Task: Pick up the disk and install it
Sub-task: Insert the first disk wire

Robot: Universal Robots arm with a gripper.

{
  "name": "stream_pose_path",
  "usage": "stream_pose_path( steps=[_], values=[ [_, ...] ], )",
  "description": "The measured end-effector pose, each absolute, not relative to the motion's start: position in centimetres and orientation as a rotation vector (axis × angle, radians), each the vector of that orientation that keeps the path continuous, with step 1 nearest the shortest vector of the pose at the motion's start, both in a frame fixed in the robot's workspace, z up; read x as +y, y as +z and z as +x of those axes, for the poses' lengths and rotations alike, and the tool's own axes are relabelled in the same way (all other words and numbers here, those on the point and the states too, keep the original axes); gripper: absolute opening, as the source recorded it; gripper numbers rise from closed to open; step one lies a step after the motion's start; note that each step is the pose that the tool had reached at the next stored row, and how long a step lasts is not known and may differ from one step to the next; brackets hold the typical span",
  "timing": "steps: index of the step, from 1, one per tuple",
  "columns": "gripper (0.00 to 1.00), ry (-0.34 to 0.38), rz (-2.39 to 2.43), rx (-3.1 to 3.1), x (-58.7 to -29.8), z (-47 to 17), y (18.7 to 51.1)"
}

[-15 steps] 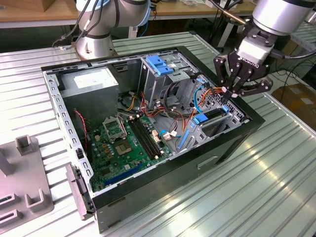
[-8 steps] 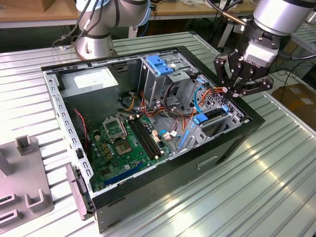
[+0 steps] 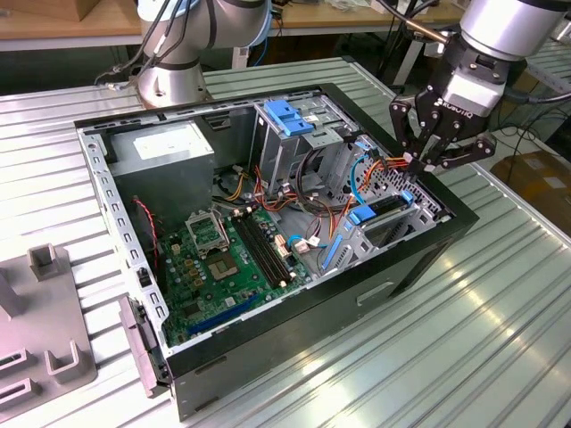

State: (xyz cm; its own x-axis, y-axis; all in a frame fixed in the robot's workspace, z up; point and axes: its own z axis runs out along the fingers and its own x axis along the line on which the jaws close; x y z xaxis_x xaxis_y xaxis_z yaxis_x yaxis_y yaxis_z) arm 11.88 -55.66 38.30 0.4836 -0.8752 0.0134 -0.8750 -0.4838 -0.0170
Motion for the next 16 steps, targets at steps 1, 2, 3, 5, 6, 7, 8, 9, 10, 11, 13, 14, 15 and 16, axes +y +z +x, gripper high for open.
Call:
stream_pose_path(
  steps=[1,2,3,5,6,7,8,9,10,11,13,14,15,16],
  values=[
    [0.13,-0.032,-2.700,1.591,-55.6,12.0,38.3],
    [0.20,-0.032,-2.702,1.588,-55.4,12.2,38.3],
    [0.20,-0.032,-2.705,1.582,-55.3,12.4,38.3],
    [0.21,-0.032,-2.709,1.576,-55.1,12.7,38.3],
    [0.21,-0.032,-2.710,1.574,-55.1,12.8,38.3],
    [0.27,-0.032,-2.711,1.571,-55.0,12.9,38.3],
    [0.27,-0.032,-2.714,1.567,-54.9,13.1,38.3],
    [0.27,-0.032,-2.717,1.560,-54.8,13.4,38.3],
    [0.27,-0.032,-2.721,1.554,-54.7,13.5,38.3],
    [0.27,-0.032,-2.726,1.546,-54.7,13.7,38.3],
    [0.27,-0.032,-2.733,1.532,-54.6,13.8,38.3],
    [0.27,-0.032,-2.736,1.527,-54.5,13.8,38.3],
    [0.27,-0.032,-2.742,1.517,-54.5,13.9,38.3],
    [0.27,-0.032,-2.748,1.507,-54.4,14.0,38.3]
  ],
)
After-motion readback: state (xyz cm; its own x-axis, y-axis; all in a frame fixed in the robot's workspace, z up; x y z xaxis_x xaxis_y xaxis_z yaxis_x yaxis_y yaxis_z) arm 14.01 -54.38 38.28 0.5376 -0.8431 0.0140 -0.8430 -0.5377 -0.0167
